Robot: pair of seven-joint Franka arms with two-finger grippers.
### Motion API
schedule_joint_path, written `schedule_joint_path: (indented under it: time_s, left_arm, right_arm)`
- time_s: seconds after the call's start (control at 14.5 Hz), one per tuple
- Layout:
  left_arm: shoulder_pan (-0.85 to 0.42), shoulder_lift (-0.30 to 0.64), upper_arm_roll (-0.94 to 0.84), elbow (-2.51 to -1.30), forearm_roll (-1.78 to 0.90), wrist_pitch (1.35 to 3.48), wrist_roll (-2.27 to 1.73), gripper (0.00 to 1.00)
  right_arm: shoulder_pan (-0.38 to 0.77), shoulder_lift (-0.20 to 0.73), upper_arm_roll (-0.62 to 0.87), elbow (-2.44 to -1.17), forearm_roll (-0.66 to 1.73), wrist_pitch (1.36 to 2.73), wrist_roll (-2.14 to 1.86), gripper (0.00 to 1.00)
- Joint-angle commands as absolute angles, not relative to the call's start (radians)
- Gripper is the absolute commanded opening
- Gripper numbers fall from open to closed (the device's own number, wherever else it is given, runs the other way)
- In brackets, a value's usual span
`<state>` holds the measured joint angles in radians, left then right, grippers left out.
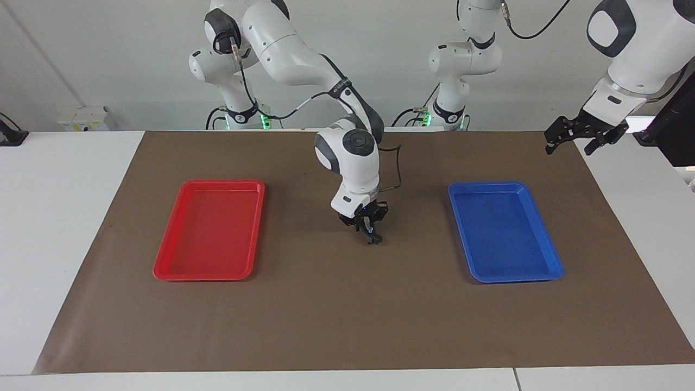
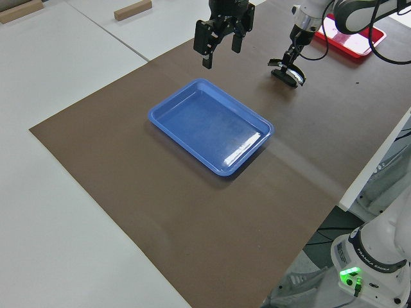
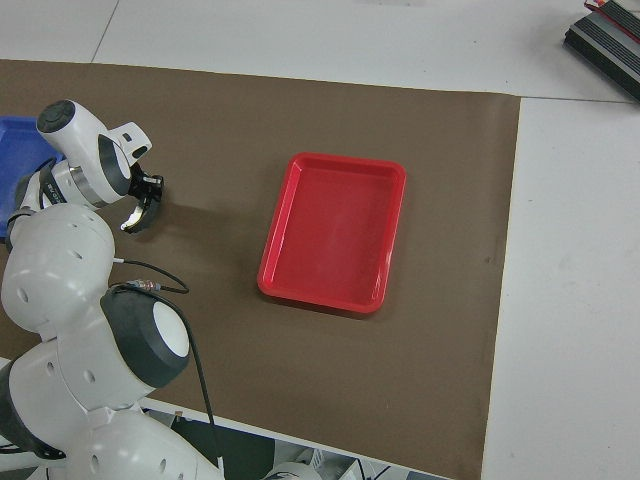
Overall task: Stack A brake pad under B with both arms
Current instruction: 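Lower the curved brake pad onto the small pad with the right gripper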
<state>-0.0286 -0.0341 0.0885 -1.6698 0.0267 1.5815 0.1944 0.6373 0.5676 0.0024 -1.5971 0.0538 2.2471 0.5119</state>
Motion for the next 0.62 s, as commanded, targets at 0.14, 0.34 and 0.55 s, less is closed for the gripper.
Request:
schedule_joint_path:
  time_s: [0.14,0.34,0.55]
  left_arm:
    - [-0.02,-0.071,0.084,-1.726,0.031,1.617,0.201,0.99]
    - [-0.025,-0.069,0.083,-1.72,0.028,1.615,0.193,0.99]
    - [-0.029,-0.069,0.083,-1.717,0.029,1.611,0.195,1.0]
  right_arm:
    - [0.638,0.58,0.006,-1.578,0.045,2.257,0.528,0.0]
    - [0.638,0.581,0.006,-1.582,0.044,2.27,0.528,0.0]
    - [0.64,0.581,0.006,-1.589,0.044,2.283,0.528,0.07]
